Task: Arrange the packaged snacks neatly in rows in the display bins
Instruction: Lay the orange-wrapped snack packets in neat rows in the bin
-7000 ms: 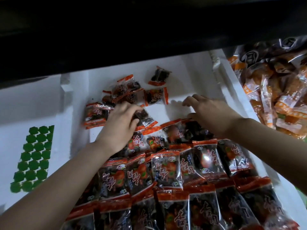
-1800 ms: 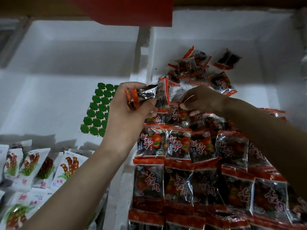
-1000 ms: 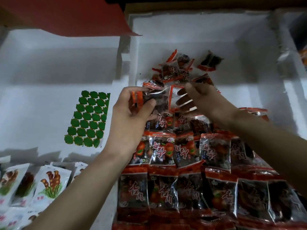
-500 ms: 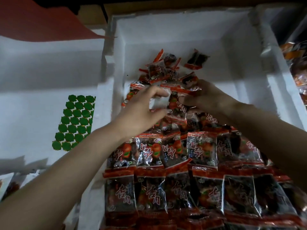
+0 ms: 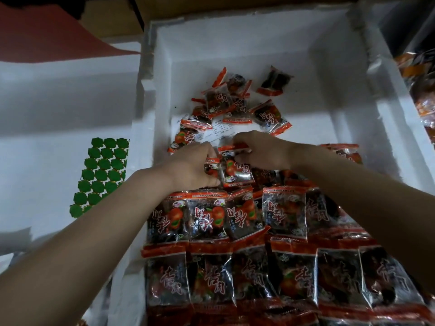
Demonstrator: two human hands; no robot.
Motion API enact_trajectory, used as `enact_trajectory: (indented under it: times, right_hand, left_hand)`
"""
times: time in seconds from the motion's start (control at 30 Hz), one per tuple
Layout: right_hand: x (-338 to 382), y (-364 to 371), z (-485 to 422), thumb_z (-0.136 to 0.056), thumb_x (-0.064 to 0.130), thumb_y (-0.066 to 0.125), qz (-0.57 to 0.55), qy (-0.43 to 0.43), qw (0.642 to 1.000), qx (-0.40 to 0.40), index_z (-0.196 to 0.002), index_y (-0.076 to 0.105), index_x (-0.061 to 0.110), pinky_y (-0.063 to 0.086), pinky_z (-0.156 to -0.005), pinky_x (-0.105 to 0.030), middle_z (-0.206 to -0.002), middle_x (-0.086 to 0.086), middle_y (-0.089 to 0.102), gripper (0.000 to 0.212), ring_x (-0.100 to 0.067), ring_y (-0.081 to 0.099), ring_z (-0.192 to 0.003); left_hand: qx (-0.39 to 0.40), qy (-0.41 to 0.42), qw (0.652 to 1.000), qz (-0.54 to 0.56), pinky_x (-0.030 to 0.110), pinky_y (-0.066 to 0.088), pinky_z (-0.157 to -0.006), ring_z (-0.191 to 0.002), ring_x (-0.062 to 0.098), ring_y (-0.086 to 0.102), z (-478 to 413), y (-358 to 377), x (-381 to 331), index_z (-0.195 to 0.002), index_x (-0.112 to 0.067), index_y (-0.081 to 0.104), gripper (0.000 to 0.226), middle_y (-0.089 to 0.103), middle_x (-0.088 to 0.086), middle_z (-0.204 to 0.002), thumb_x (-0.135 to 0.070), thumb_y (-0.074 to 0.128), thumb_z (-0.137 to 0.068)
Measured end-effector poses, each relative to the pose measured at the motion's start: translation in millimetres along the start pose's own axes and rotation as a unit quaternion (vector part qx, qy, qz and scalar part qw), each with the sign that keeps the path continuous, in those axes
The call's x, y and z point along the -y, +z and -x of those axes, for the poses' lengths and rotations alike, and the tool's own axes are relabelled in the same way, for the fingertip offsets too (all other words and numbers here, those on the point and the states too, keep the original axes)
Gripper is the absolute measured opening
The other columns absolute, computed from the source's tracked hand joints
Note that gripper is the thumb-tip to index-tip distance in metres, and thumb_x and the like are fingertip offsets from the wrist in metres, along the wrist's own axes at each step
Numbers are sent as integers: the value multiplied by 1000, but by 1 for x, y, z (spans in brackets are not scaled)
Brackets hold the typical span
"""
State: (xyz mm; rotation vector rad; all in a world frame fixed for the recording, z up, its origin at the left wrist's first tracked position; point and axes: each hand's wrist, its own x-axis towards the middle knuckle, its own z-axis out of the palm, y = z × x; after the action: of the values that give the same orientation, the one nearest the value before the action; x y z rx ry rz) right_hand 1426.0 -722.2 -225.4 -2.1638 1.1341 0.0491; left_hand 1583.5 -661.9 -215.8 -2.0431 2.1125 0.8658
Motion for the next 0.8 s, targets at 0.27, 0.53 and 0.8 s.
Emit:
enact_trajectory:
  times: [0.27,0.53,0.8]
  right_hand:
    - [3,18,4,-97,19,45,86,-2,996,-8,-130,37,6,35,-99,-36,-129,-11,40,36,-24,36,-119]
    - [-6,9,9,-94,23,54,10,-12,999,-32,-135,38,15,36,-99,-31,-133,-6,46,45,-21,41,-123]
    - [-35,-21,-4,-97,27,48,77,52,962,-258,-138,36,8,24,-105,-36,-139,-15,37,47,-30,32,-128]
  left_hand:
    - [10,8,999,36,17,28,-82,-124,14,40,3,3,6,-134,-19,34,57,39,0,-142,-32,65,-88]
    - [-64,37,997,27,28,39,-98,-119,14,47,3,4,9,-129,-22,44,44,46,-1,-137,-40,57,-91]
    - [-319,13,947,-22,32,30,-101,-117,24,47,-39,-11,7,-127,-19,48,37,50,5,-127,-29,57,-92]
